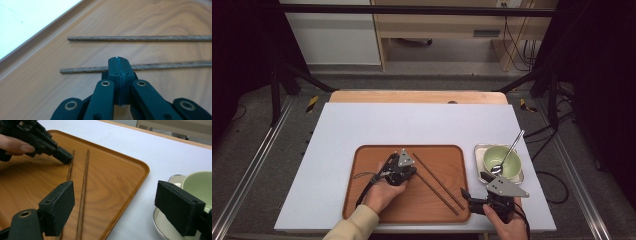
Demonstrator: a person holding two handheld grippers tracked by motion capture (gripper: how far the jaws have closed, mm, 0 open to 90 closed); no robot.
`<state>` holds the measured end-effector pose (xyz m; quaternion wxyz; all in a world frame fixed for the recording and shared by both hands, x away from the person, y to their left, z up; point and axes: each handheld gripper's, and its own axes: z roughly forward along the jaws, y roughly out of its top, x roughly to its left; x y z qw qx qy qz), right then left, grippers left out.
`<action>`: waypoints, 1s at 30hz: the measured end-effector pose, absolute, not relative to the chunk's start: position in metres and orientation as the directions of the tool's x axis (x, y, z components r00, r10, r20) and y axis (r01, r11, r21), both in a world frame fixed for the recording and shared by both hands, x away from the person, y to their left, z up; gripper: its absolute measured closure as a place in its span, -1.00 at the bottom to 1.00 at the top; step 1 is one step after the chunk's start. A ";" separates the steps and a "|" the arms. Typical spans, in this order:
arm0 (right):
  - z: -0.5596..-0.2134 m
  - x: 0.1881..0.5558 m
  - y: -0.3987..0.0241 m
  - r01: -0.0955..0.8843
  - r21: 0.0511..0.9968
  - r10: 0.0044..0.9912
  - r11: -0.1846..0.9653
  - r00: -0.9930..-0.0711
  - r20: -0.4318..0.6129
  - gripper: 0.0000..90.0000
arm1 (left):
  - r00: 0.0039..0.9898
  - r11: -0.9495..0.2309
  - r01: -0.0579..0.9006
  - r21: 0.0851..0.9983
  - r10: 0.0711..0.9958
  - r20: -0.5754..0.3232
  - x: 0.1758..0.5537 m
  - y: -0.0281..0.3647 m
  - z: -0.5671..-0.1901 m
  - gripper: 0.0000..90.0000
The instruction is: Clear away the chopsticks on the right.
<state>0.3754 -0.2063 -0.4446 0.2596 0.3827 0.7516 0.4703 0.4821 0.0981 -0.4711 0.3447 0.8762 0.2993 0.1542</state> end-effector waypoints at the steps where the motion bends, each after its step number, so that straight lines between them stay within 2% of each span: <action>1: -0.445 0.375 -0.206 0.332 0.906 0.820 0.262 -0.572 -0.027 -0.63 | 0.768 -0.570 0.426 0.702 0.638 0.052 0.484 0.097 -0.472 1.00; 18: -0.445 0.377 -0.211 0.349 0.902 0.815 0.253 -0.579 -0.004 -0.63 | 0.775 -0.582 0.411 0.702 0.628 0.068 0.504 0.069 -0.471 1.00; 30: -0.446 0.377 -0.211 0.352 0.900 0.815 0.256 -0.580 -0.005 -0.63 | 0.813 -0.616 0.366 0.698 0.577 0.083 0.508 0.049 -0.470 1.00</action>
